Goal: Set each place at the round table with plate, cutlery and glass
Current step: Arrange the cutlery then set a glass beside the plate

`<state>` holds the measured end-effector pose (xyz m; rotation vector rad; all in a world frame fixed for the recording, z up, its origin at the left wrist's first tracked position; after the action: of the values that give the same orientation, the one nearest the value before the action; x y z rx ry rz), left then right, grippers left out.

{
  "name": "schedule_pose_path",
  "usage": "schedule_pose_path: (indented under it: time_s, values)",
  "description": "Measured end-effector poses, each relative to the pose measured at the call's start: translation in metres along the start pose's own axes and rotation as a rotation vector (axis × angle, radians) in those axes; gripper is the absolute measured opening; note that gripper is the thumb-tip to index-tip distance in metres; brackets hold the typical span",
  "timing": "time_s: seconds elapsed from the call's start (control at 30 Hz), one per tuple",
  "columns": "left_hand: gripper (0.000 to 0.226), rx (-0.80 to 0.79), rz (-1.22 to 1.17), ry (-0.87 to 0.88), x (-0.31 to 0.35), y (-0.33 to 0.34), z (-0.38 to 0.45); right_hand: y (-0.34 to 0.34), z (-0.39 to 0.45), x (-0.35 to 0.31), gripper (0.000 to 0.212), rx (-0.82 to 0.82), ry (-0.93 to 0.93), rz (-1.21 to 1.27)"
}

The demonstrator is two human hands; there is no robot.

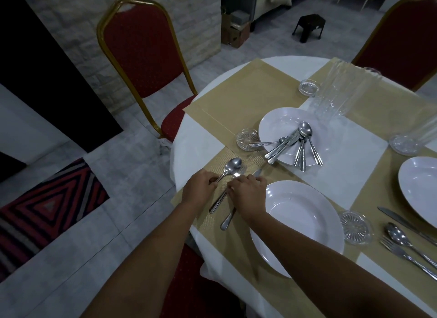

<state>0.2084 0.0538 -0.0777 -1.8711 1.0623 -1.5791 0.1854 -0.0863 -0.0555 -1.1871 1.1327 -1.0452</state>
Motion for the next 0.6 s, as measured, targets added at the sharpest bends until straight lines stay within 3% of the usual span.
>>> schedule_pose_path:
  time_s: [0.6]
  values:
    - [0.03,-0.003,0.056,-0.004,-0.0038,0.0022,-0.0083,-0.0017,-0.0034,0.0011,0.009,-0.058,0.004,0.024]
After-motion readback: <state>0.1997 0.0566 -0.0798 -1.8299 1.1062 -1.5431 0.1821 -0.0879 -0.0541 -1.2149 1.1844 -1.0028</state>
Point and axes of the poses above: each hand's wrist, its own z-axis towards the middle knuckle, its own y-axis out of the palm, x = y × z, the point moved 7 cm from there along z, towards the middle knuckle, and after that the axes turned 7 degrees about -x, right-handed, at the moved point
